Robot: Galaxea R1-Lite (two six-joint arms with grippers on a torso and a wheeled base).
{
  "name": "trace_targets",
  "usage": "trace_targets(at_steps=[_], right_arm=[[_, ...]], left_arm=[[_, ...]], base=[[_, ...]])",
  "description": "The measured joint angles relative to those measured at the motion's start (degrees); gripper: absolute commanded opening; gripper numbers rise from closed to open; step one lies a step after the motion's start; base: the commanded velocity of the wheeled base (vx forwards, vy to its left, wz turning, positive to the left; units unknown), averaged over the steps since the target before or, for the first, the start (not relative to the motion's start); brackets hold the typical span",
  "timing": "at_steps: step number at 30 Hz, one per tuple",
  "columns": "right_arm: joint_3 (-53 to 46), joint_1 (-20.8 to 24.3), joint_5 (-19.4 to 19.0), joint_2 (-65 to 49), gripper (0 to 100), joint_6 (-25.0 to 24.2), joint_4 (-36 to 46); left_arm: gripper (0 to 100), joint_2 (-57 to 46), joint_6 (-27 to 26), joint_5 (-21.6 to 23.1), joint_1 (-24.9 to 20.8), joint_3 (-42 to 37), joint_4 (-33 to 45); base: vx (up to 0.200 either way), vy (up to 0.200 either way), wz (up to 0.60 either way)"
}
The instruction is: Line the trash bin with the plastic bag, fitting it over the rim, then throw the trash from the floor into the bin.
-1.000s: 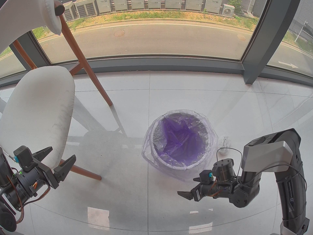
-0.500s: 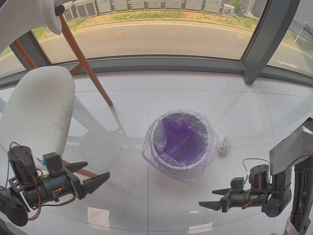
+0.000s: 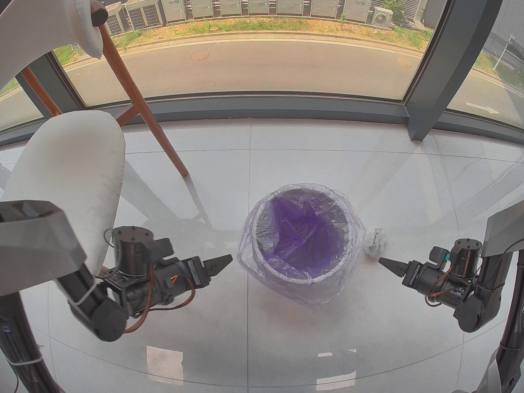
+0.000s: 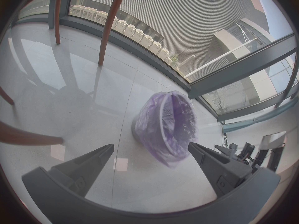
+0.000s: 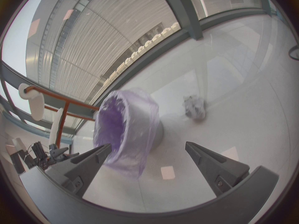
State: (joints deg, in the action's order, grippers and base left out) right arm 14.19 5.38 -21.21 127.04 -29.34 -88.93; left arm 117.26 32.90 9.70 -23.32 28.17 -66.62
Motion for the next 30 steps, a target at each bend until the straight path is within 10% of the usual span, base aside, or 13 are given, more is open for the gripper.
trace_targets(at_steps=[13, 14, 30], right_arm=[[11.5, -0.2, 7.3, 6.8, 100, -2.7, 0.0], [11.7, -0.1, 7.4, 7.2, 100, -2.8, 0.0], [22.3, 1.4, 7.6, 14.6, 100, -4.0, 0.0]], left_arm=[[100, 21.2, 2.0, -6.0, -0.9, 18.9, -4.8], [0, 22.2, 2.0, -6.3, -0.9, 20.1, -4.8], [0, 29.9, 2.0, -7.9, -0.8, 31.3, -3.7]], base=[[0.0, 0.0, 0.0], [0.0, 0.0, 0.0], [0.0, 0.0, 0.0]])
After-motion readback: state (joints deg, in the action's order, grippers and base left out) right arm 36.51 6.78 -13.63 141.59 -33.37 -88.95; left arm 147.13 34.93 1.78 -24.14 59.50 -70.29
